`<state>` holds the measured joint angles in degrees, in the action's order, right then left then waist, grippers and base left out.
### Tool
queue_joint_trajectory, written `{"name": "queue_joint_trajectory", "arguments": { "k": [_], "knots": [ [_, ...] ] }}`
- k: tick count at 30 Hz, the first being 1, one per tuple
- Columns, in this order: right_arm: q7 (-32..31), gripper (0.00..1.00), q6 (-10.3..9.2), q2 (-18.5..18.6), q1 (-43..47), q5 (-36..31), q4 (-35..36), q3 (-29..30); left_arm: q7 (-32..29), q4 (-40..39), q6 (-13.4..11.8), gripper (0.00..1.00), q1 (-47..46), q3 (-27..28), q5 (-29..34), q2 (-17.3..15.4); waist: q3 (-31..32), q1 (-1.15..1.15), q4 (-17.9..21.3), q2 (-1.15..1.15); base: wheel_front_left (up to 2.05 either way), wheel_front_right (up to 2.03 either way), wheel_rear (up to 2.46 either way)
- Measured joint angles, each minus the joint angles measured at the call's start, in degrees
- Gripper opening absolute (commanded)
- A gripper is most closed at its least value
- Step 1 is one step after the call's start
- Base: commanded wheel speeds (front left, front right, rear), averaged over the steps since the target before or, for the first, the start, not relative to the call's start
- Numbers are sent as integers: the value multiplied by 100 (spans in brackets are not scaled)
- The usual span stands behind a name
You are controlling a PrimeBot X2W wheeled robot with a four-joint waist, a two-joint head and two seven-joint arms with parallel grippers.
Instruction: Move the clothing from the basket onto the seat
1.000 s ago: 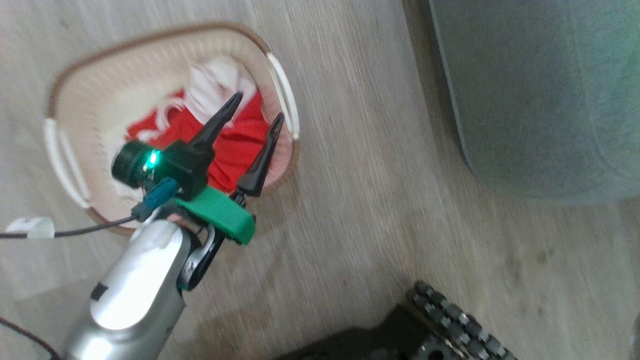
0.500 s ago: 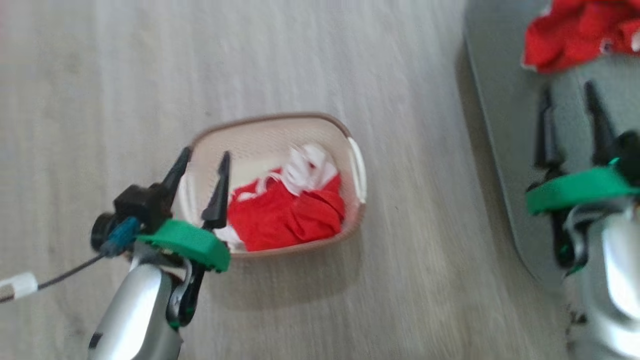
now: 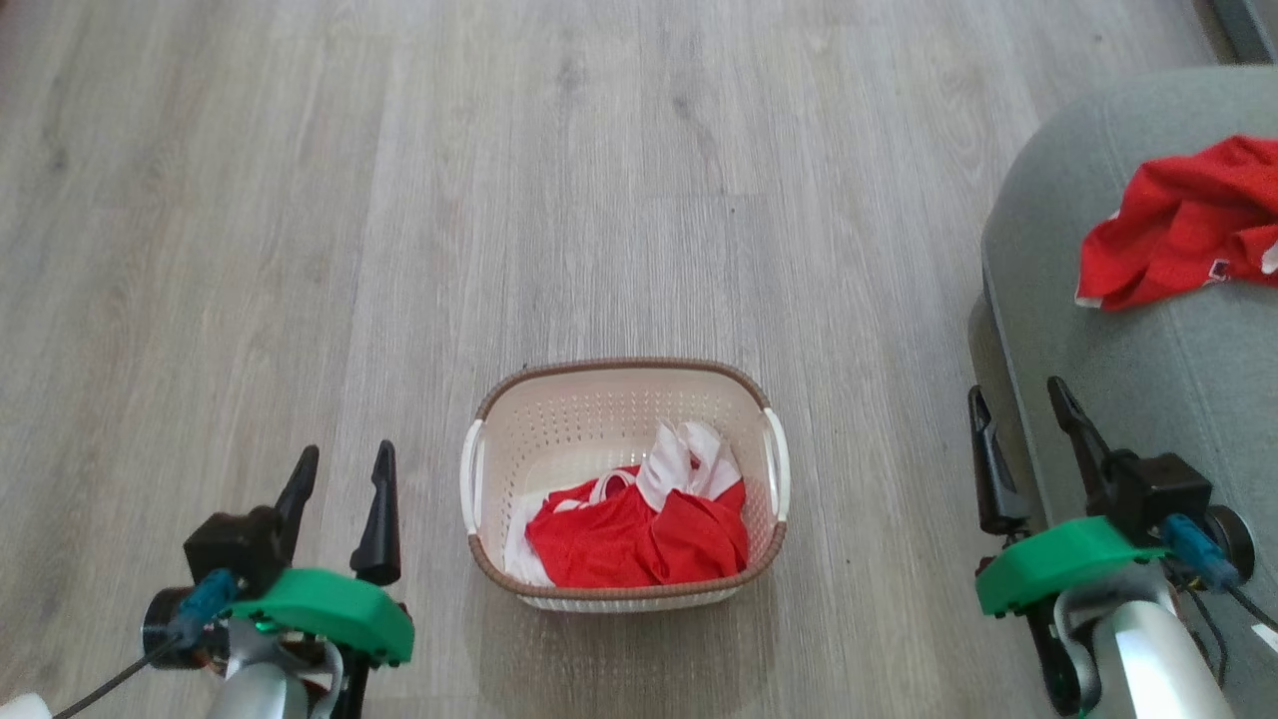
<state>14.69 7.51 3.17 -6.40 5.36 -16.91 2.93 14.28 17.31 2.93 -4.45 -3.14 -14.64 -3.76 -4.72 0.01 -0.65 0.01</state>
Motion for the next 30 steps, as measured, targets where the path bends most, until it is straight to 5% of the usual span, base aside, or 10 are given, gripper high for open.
{"name": "queue_joint_trajectory", "arguments": {
  "k": [30],
  "knots": [
    [0, 100, 0, -14, 38, 24, 67, -91, 0, -166, 194, 100, -13, 69, 108, 109, 5, -1, 5, 0, 0, 0, 0]
  ]
}}
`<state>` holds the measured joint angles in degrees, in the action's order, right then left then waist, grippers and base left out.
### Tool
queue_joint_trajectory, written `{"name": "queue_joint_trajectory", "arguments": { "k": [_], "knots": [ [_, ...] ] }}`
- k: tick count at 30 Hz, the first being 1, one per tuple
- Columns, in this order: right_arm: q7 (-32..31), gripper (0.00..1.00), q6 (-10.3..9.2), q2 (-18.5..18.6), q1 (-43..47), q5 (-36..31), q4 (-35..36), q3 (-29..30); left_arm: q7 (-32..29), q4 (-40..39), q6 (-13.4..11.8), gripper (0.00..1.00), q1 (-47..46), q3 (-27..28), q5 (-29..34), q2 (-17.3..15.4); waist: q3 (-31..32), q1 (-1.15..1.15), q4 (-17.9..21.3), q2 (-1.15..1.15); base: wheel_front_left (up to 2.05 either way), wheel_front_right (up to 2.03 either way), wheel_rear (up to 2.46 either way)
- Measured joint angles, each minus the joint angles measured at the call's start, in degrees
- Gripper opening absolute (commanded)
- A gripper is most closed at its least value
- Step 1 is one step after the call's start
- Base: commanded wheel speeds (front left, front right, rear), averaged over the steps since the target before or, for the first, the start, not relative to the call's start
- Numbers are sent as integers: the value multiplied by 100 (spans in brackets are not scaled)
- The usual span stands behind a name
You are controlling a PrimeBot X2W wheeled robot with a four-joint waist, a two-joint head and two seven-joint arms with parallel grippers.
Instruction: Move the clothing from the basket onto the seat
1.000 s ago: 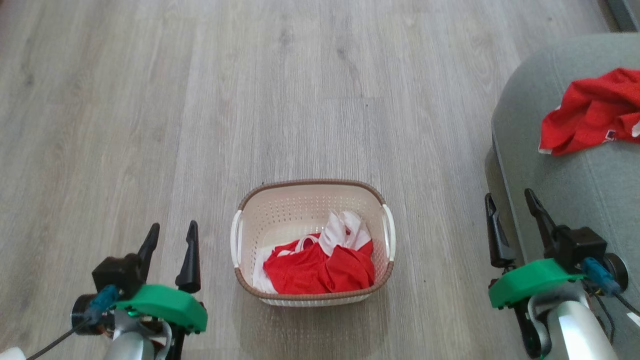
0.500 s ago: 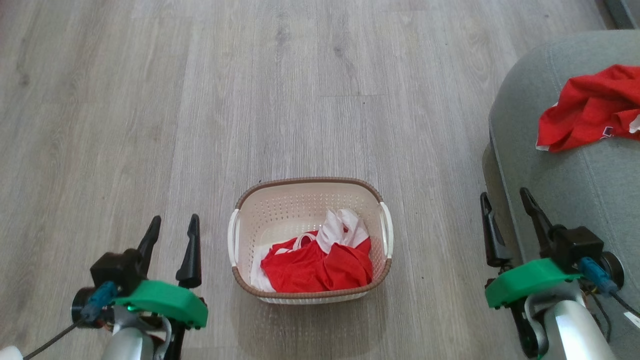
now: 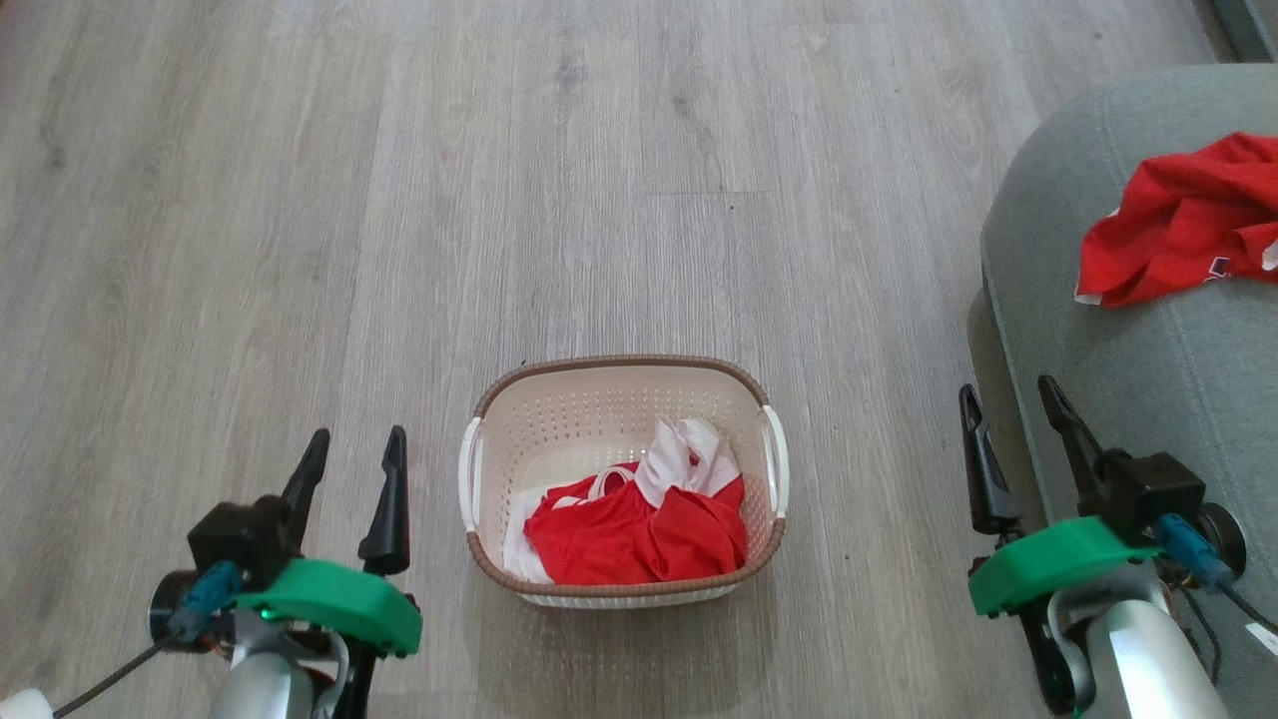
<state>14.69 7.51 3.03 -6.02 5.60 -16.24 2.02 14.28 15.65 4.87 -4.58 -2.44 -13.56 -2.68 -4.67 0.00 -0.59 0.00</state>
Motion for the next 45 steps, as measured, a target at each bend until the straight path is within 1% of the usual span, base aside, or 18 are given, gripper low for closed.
{"name": "queue_joint_trajectory", "arguments": {
  "k": [12, 15, 17, 21, 24, 29, 31, 37, 41, 45],
  "knots": [
    [0, 100, 0, -1, -7, 0, -8, 31, 0, -55, -51, 100, -4, -73, -57, 1, -86, 0, -22, 0, 0, 0, 0],
    [0, 100, 0, -2, -57, 1, 46, 65, 0, -55, -41, 100, -100, -209, -52, 1, -265, 0, -15, 0, 0, 0, 0],
    [0, 100, 0, -2, -144, -1, 123, 114, 0, 24, 12, 100, -293, -367, 18, 0, -434, 0, -9, 0, 0, 0, 0],
    [0, 100, 0, -2, -609, -9, 347, 147, 0, 292, 109, 100, -994, -790, 318, 8, -940, -1, 16, 0, 0, 0, 0],
    [0, 100, -1, -2, -1081, -7, 523, 179, -30, 778, 160, 100, -1697, -1239, 571, 7, -1419, -2, 55, 0, 0, 0, 0],
    [0, 100, -1, 0, -1599, 49, 659, 198, -513, 1534, 254, 100, -2711, -1942, 806, -1, -2261, -3, 172, 0, 0, 0, 0],
    [0, 100, 0, 1, -1785, 111, 708, 164, -744, 1827, 254, 100, -3124, -2152, 848, -42, -2602, -3, 240, 0, 0, 0, 0],
    [1, 100, -1, 4, -2352, 394, 795, 62, -1256, 2669, 255, 100, -4200, -2508, 803, -178, -3536, -2, 533, 0, 0, 0, 0],
    [1, 100, 0, 4, -2512, 569, 806, -92, -1563, 3179, 255, 100, -4567, -2786, 798, -257, -4024, -2, 795, -1, 0, 0, 0],
    [1, 100, 0, 4, -2637, 724, 838, -154, -1782, 3504, 256, 100, -4852, -3112, 686, -378, -4424, -1, 1070, -1, 0, 0, 0]
  ]
}}
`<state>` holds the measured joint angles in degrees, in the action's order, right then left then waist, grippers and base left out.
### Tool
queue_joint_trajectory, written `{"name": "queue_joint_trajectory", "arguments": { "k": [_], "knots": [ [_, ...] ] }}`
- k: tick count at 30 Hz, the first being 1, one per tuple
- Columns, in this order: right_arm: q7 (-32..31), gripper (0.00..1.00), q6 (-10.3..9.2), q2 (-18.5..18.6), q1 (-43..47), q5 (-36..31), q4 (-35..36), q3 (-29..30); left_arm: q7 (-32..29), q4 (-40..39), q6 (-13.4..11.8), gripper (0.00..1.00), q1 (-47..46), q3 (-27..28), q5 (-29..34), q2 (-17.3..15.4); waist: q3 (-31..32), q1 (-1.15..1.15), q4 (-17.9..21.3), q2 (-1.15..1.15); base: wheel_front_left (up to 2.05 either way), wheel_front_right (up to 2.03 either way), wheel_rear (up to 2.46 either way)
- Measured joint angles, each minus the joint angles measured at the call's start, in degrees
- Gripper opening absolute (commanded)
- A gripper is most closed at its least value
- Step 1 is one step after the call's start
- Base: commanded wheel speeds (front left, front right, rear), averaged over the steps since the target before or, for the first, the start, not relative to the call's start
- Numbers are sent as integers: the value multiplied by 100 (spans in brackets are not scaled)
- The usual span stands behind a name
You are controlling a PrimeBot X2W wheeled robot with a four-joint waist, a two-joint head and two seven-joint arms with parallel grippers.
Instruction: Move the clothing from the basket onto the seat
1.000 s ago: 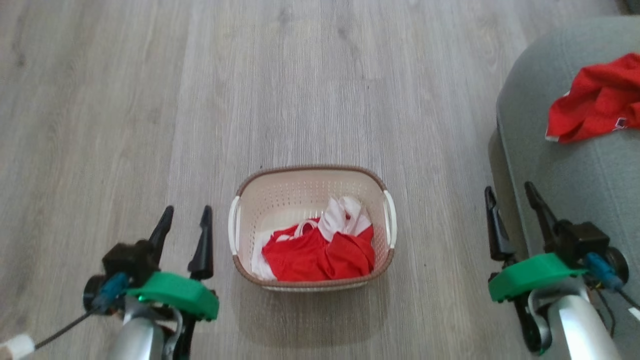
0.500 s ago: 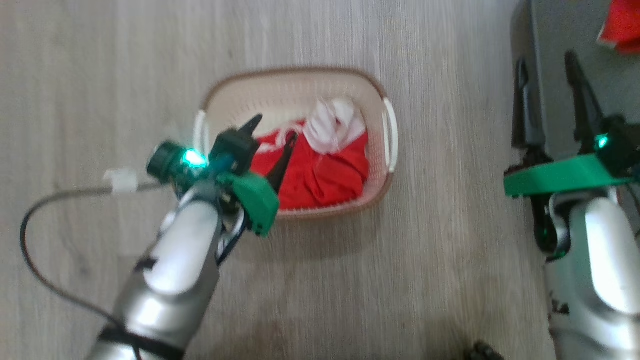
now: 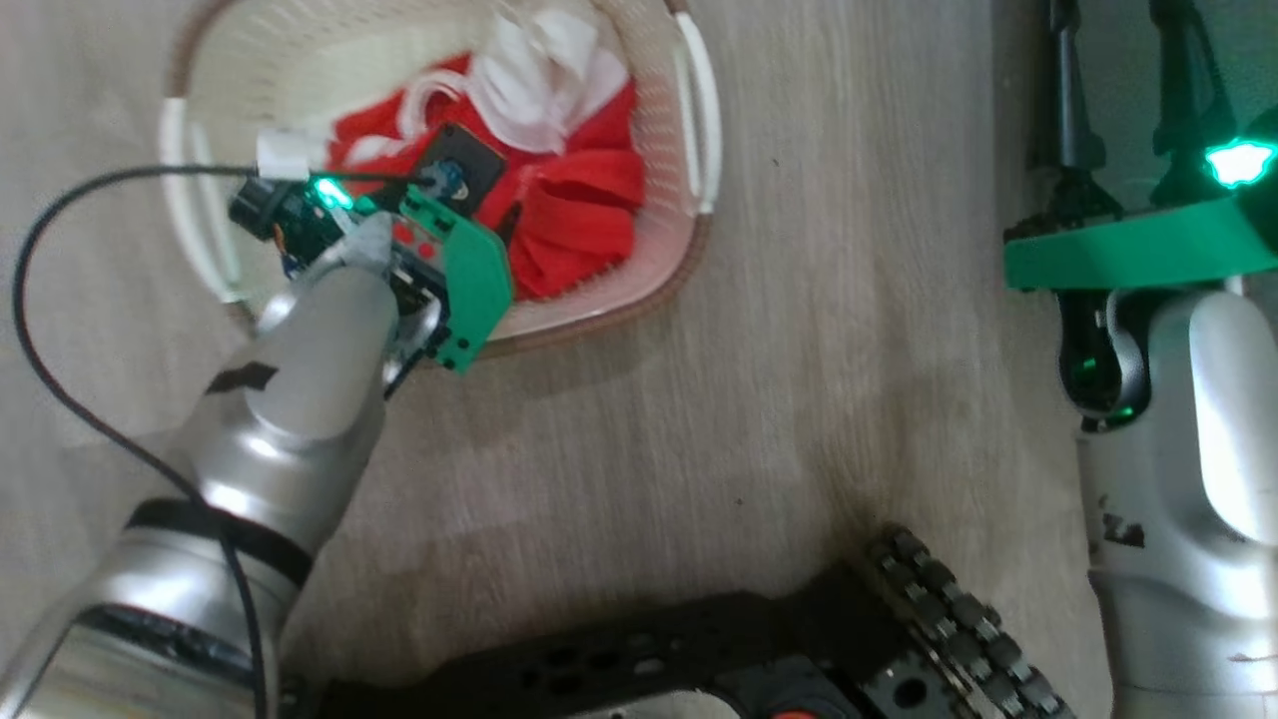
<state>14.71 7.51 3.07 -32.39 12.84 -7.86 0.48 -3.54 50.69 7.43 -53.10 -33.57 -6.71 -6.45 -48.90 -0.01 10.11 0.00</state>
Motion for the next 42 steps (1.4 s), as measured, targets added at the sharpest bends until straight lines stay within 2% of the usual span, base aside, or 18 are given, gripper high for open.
{"name": "queue_joint_trajectory", "arguments": {
  "k": [11, 24, 26, 30, 34, 38, 42],
  "knots": [
    [0, 100, 0, 0, -142, 264, 63, -149, -157, 567, 0, 100, -592, -344, -154, -214, -612, 1, 537, 0, 0, 0, 0],
    [0, 100, 0, -1, -229, 380, 167, -238, -191, 1102, 0, 100, -1068, -565, -394, -390, -1015, 0, 754, 0, 0, 0, 0],
    [0, 100, 0, -1, -229, 380, 167, -236, -66, 1156, -1, 0, -1073, -592, -390, -388, -1042, 1, 768, 0, 0, 0, 0],
    [0, 100, 0, -3, -225, 372, 146, -124, 287, 1238, -53, 0, -1072, -545, -506, -300, -968, 0, 708, 0, 0, 0, 0],
    [0, 100, 0, -3, -186, 143, 99, 54, 824, 1232, -145, 0, -1051, -370, -767, -70, -741, 1, 561, 0, 0, 0, 0],
    [0, 100, 0, -3, -28, -174, 66, 234, 1458, 1172, -245, 0, -870, -55, -1143, 56, -356, 1, 358, 0, 0, 0, 0],
    [0, 100, 0, -3, 292, -457, -25, 416, 1733, 1007, -312, 0, -396, 252, -1456, 63, 179, 2, 123, 0, 0, 0, 0]
  ]
}}
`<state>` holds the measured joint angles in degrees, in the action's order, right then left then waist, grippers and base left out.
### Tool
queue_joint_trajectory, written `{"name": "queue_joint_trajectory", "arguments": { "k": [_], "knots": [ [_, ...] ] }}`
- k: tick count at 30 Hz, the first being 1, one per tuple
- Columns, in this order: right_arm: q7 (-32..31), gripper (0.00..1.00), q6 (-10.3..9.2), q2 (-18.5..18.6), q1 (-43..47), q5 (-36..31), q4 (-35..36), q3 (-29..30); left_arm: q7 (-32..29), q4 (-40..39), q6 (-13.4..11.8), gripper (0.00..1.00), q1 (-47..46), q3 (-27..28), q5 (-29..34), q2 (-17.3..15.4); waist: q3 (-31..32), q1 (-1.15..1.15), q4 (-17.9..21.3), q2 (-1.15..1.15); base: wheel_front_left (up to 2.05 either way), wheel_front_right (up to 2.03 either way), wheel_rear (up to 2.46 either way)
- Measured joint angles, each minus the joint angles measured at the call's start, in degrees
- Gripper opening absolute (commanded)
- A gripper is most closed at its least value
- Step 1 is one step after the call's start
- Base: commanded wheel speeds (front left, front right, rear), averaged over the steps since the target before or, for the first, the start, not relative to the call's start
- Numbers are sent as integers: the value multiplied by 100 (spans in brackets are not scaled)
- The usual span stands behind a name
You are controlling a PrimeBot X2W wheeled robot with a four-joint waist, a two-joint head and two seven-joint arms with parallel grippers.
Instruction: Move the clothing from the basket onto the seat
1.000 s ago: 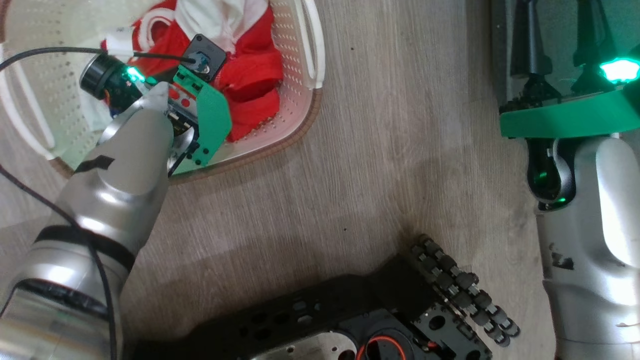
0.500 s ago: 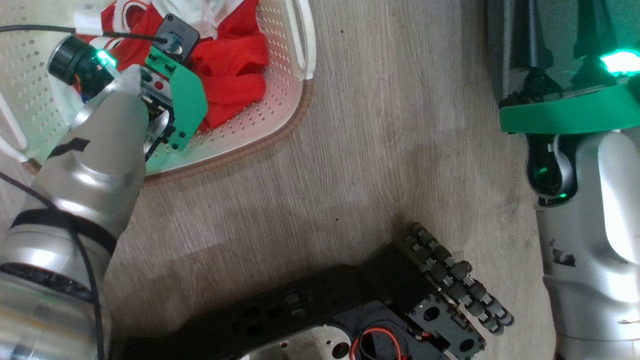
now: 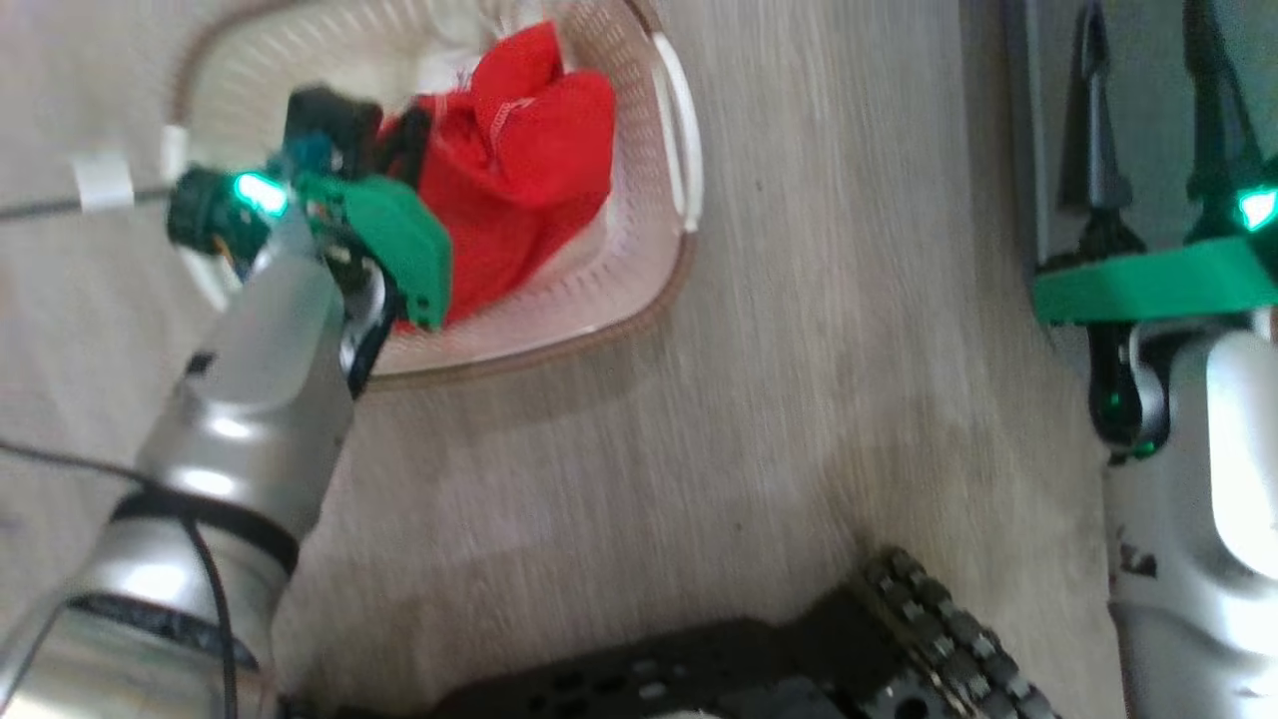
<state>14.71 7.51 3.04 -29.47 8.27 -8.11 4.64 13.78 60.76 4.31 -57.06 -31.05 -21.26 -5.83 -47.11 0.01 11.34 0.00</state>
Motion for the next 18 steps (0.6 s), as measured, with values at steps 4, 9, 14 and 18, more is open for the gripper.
{"name": "queue_joint_trajectory", "arguments": {
  "k": [4, 9, 14, 18],
  "knots": [
    [0, 100, 0, 0, 353, -193, -126, 192, 42, -359, -60, 0, 609, 191, -156, -3, 637, 0, -258, 0, 0, 0, 0],
    [0, 100, 0, 0, 846, -326, -260, 319, 42, -1411, -350, 0, 1493, 634, -253, -63, 1503, 0, -584, 0, 0, 0, 0],
    [-1, 100, 0, -2, 1376, -435, -403, 357, 43, -2592, -700, 0, 2699, 1110, -252, -200, 2488, 0, -956, 0, 0, 0, 0],
    [-1, 100, 0, 0, 1560, -468, -476, 326, 43, -3114, -832, 0, 3262, 1298, -243, -219, 2919, 1, -1114, 0, 0, 0, 0]
  ]
}}
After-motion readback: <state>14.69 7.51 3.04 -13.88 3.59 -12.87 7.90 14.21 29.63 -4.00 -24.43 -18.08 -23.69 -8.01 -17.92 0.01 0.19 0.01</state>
